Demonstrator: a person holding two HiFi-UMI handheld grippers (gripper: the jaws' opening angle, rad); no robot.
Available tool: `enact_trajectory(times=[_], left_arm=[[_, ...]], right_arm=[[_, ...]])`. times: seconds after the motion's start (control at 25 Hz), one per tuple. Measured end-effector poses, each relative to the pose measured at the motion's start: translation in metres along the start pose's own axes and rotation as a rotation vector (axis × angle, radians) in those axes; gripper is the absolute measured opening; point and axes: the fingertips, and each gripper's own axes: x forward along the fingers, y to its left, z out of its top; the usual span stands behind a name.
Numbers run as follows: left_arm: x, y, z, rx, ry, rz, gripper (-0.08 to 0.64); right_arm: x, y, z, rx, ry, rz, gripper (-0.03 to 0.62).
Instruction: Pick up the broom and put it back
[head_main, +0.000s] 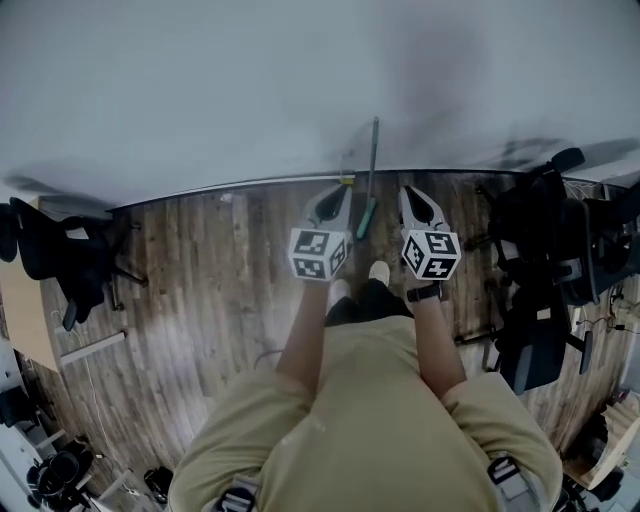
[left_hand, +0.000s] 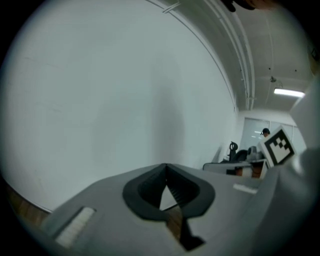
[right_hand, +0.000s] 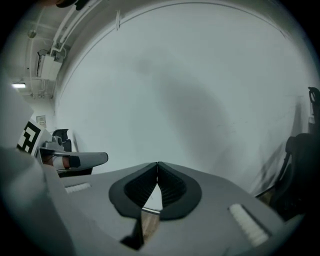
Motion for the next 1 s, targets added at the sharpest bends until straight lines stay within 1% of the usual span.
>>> enact_trajectory(times=[0.08, 0.24, 0.4, 0.6, 0.72, 0.84, 0.92, 1.0], left_arm=[[0.007, 0.017, -0.005, -0.019, 0.019, 0.006, 0.002], [0.014, 0.033, -0.03, -0.05, 0.101, 0.017, 0.003], [0.037, 0.046, -0.038, -0.063, 0.128, 0.035, 0.003], [0.077, 0.046, -0.054, -0.073, 0.178, 0.039, 0.003], [0.101, 0.048, -0.076, -0.098, 0.212, 0.048, 0.003], [0.127, 0.053, -0.1, -0.125, 0.237, 0.064, 0.003], [0.14, 0.061, -0.115, -0.141, 0.255, 0.079, 0.003], [0.155, 0.066, -0.127, -0.143, 0.267, 0.08, 0.003]], right_arm=[[0.021, 0.004, -0.007, 0.0, 0.029, 0.014, 0.008], [0.043, 0.012, -0.028, 0.012, 0.104, 0.043, 0.008], [0.07, 0.008, -0.038, 0.005, 0.147, 0.076, 0.008], [0.105, -0.021, -0.059, -0.003, 0.217, 0.094, 0.023], [0.122, -0.037, -0.086, 0.026, 0.27, 0.122, 0.037], [0.137, -0.062, -0.12, 0.062, 0.343, 0.126, 0.048], [0.149, -0.079, -0.139, 0.084, 0.388, 0.122, 0.068], [0.167, -0.095, -0.15, 0.094, 0.411, 0.12, 0.108]])
